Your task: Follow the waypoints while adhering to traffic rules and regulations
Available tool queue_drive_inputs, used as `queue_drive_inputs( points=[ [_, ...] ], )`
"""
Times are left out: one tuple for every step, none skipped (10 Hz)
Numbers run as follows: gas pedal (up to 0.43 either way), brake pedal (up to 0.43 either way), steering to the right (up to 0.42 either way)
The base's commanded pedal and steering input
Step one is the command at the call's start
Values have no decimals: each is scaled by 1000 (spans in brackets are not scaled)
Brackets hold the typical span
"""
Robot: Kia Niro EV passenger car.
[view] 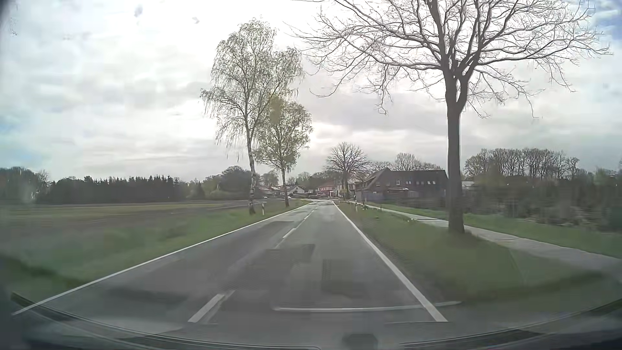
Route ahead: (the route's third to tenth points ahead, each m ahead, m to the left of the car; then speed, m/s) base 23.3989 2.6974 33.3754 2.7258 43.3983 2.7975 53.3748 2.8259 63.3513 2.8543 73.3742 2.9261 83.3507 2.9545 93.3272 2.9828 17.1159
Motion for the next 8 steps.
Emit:
queue_drive_inputs(
  points=[
    [150, 0, -2],
    [150, 0, -3],
    [150, 0, -2],
    [118, 0, -2],
    [110, 0, -2],
    [98, 0, -2],
    [98, 0, -2],
    [98, 0, -2]
  ],
)
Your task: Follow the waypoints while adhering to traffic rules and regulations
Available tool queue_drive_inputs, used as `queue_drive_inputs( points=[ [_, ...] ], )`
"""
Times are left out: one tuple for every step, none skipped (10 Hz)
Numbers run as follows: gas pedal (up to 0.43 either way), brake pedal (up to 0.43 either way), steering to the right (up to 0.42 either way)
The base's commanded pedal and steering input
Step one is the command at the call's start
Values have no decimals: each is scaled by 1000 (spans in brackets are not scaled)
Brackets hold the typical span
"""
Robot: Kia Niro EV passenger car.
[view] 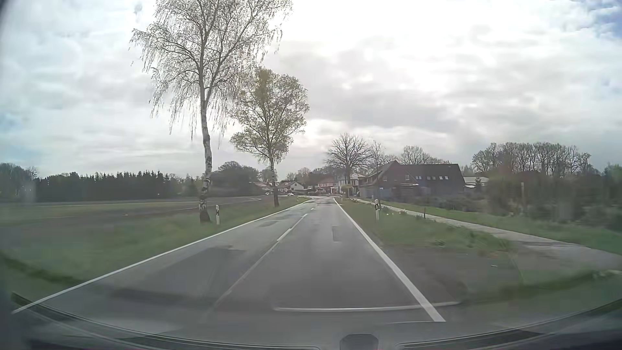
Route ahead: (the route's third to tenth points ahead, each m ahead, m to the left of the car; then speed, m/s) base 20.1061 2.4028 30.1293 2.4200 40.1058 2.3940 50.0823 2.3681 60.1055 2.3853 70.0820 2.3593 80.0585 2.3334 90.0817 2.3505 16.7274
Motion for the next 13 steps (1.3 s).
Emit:
queue_drive_inputs(
  points=[
    [98, 0, -2],
    [98, 0, -2],
    [98, 0, -2],
    [98, 0, -2],
    [79, 0, -2],
    [79, 0, -2],
    [39, 0, -2],
    [0, 0, -2],
    [0, 6, -2],
    [0, 0, -2],
    [0, 0, -2],
    [28, 6, -2],
    [47, 0, -2]
  ],
)
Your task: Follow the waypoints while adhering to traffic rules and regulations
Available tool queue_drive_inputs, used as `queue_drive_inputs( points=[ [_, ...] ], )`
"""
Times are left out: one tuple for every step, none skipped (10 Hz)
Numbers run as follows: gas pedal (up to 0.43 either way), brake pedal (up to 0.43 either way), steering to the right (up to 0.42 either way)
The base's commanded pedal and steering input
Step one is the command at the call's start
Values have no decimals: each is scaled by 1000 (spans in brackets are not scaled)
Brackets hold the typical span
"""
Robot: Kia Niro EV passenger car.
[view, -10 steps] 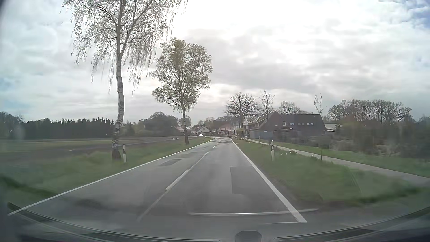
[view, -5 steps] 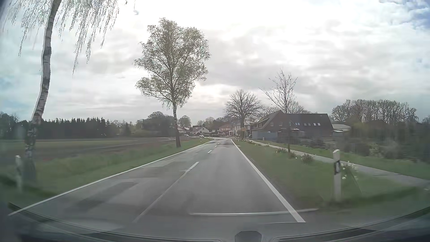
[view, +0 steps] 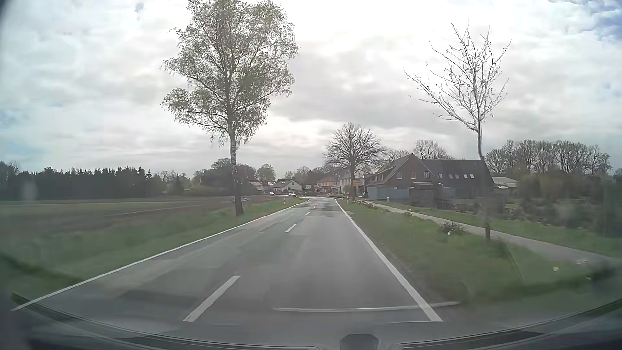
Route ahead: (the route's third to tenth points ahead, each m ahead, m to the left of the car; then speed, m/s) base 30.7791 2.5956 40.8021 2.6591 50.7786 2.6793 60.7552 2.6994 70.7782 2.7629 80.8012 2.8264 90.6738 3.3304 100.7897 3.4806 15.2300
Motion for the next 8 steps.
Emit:
queue_drive_inputs(
  points=[
    [47, 0, -2],
    [47, 0, -2],
    [59, 0, -2],
    [67, 6, -2],
    [79, 0, -2],
    [87, 6, -2],
    [98, 0, -2],
    [98, 0, -2]
  ],
)
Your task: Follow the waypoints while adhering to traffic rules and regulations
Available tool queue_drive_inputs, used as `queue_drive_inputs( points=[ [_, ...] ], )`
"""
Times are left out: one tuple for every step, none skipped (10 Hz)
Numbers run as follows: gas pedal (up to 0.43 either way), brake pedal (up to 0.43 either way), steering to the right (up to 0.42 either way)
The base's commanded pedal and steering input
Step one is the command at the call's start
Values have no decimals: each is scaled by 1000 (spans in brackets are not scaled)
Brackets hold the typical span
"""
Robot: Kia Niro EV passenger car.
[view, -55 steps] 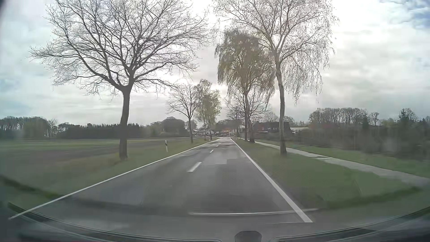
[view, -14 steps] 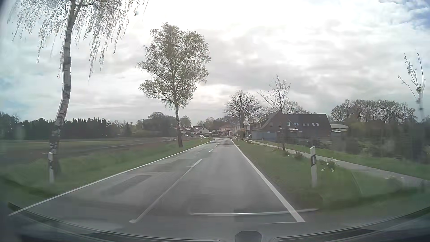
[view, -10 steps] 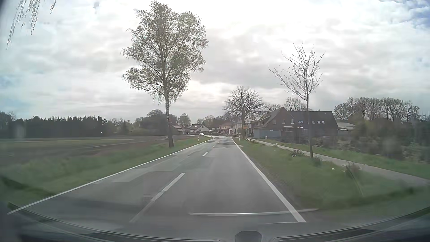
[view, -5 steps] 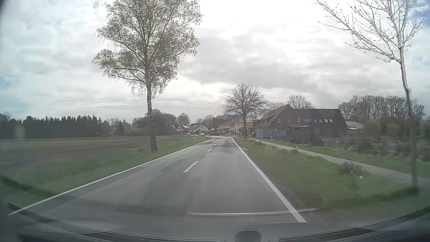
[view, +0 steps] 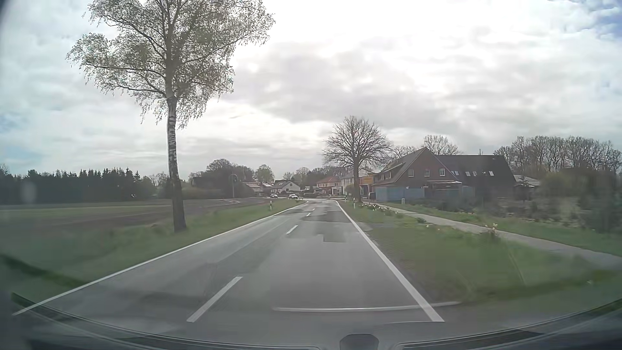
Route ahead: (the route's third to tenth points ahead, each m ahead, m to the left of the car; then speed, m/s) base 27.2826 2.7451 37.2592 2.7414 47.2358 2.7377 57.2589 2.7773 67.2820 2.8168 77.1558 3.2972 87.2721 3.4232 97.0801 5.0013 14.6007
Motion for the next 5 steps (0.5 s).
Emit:
queue_drive_inputs(
  points=[
    [98, 6, -1],
    [110, 0, -1],
    [110, 0, 0],
    [110, 0, 0],
    [118, 0, 0]
  ],
)
